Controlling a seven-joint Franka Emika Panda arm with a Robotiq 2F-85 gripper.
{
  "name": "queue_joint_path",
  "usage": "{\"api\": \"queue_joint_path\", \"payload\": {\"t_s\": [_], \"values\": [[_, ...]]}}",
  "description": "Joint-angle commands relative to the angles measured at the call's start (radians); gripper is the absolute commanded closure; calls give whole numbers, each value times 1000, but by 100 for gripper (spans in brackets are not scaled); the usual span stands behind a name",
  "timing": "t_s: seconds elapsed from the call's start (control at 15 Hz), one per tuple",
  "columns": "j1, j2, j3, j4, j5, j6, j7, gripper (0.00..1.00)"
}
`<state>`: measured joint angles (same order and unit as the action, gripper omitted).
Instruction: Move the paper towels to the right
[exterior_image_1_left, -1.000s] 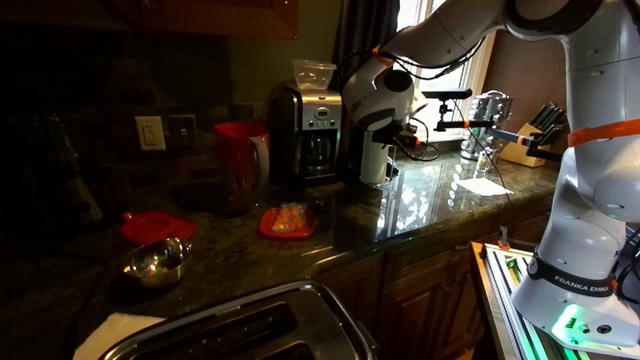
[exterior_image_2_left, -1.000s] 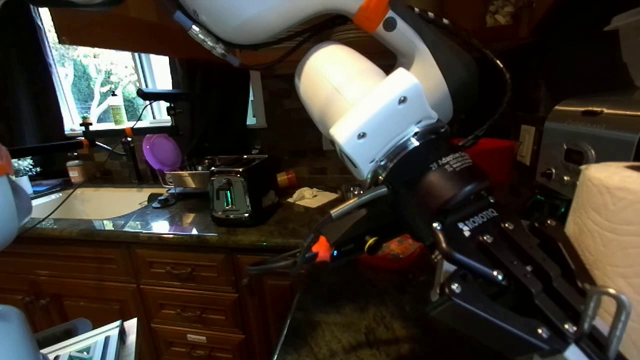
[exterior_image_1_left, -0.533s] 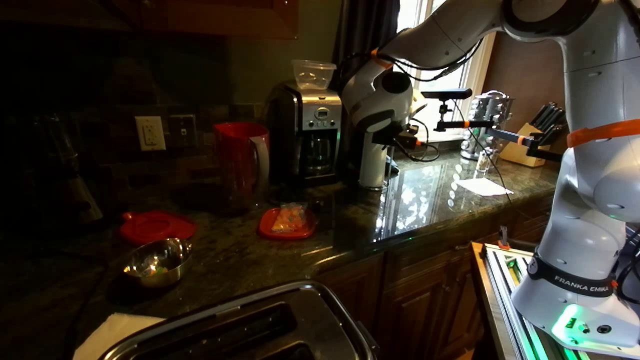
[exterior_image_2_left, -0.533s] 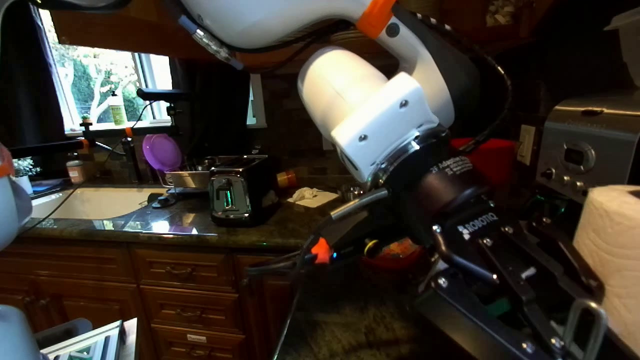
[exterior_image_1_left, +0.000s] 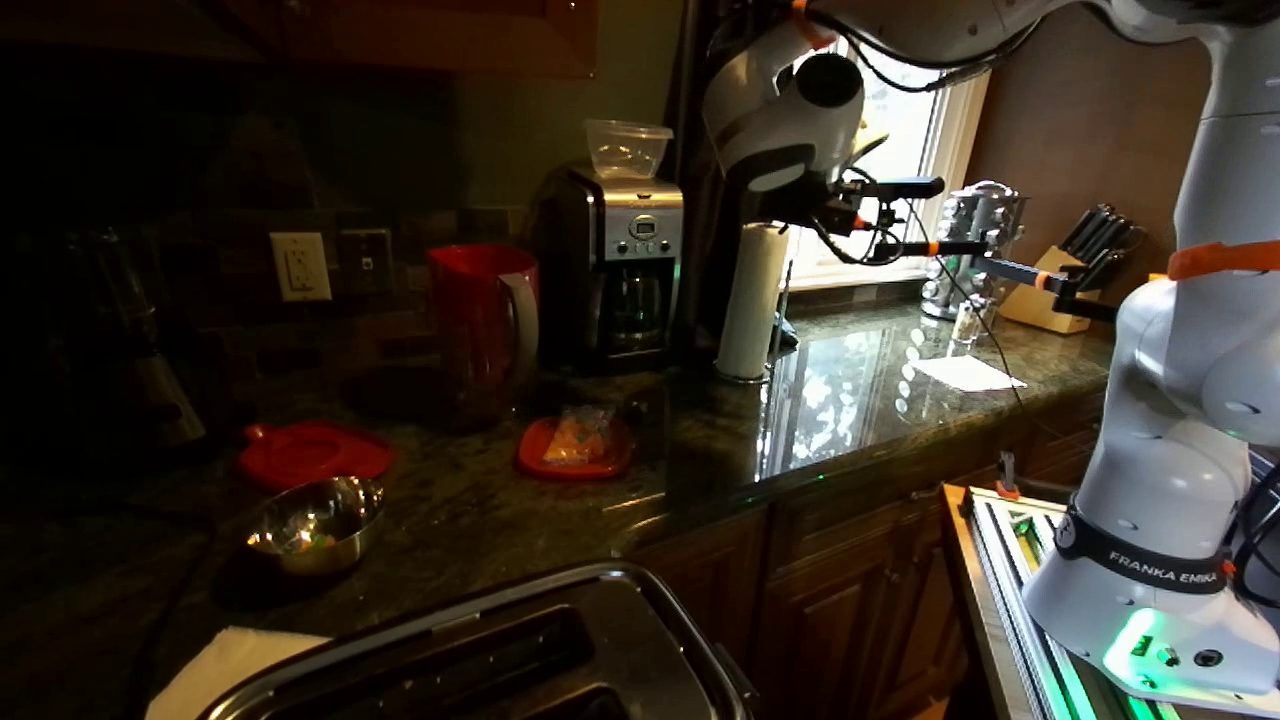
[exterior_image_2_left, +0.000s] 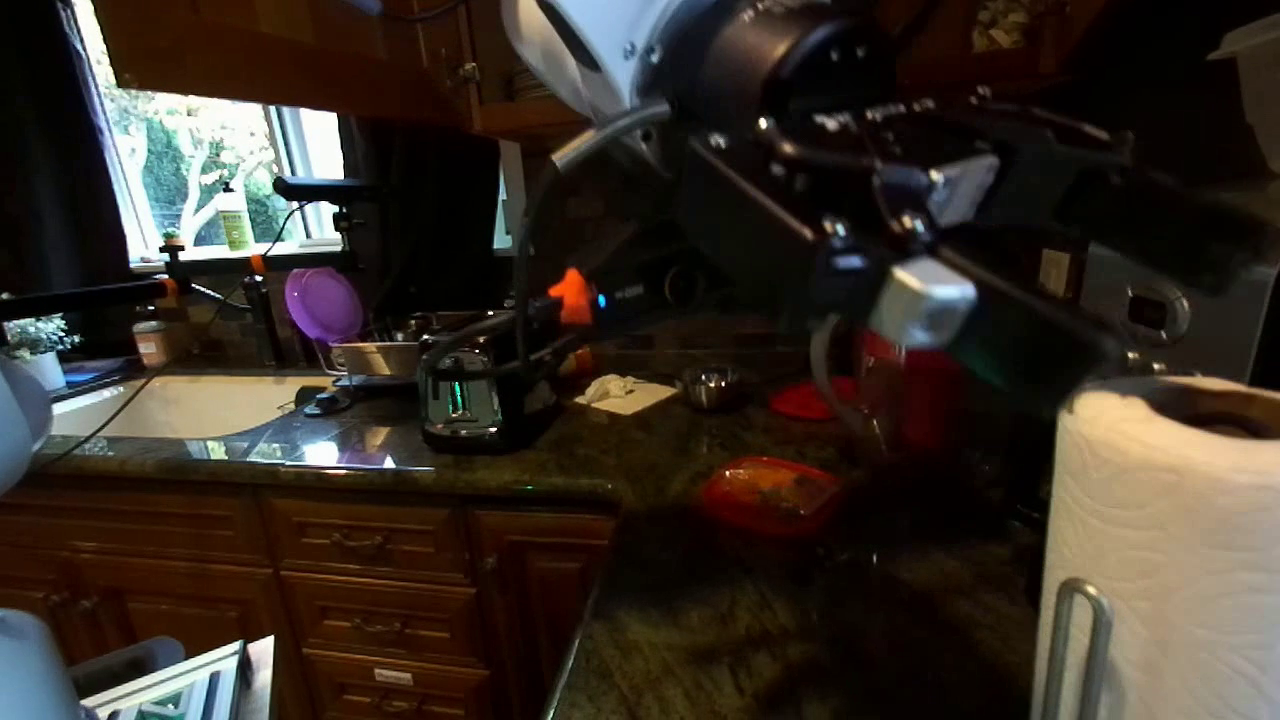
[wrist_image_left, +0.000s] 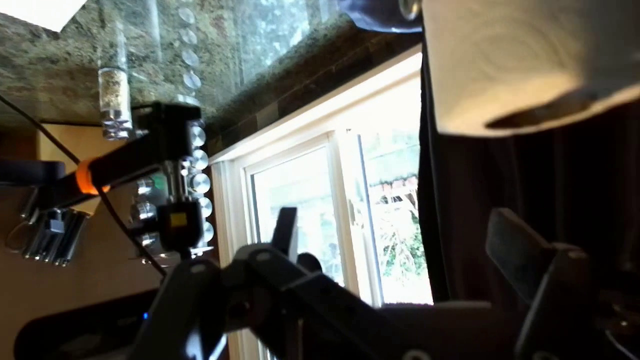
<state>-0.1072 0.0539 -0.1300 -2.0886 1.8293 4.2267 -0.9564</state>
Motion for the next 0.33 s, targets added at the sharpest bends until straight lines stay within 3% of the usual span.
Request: {"api": "queue_joint_path", "payload": {"t_s": [0.0, 0.13, 0.2, 0.27], "values": [[69, -221, 82, -189, -42, -5, -19, 0], [110, -295, 135, -267, -35, -11, -23, 0], [70, -185, 93, -135, -22, -5, -26, 0], [86, -213, 111, -161, -22, -5, -23, 0]]}}
